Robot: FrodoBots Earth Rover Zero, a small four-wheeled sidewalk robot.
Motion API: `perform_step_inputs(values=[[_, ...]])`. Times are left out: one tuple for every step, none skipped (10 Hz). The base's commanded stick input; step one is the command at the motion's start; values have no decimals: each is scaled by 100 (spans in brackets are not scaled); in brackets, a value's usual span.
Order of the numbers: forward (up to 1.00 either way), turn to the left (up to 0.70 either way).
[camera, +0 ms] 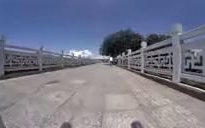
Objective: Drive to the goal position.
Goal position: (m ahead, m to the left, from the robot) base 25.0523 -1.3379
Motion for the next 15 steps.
perform_step_inputs(values=[[70, 0], [70, 0], [70, 0], [70, 0], [70, 0], [70, 0], [70, 0], [70, 0], [70, 0], [70, 0], [70, 0], [70, 0], [70, 0], [70, 0], [70, 0]])
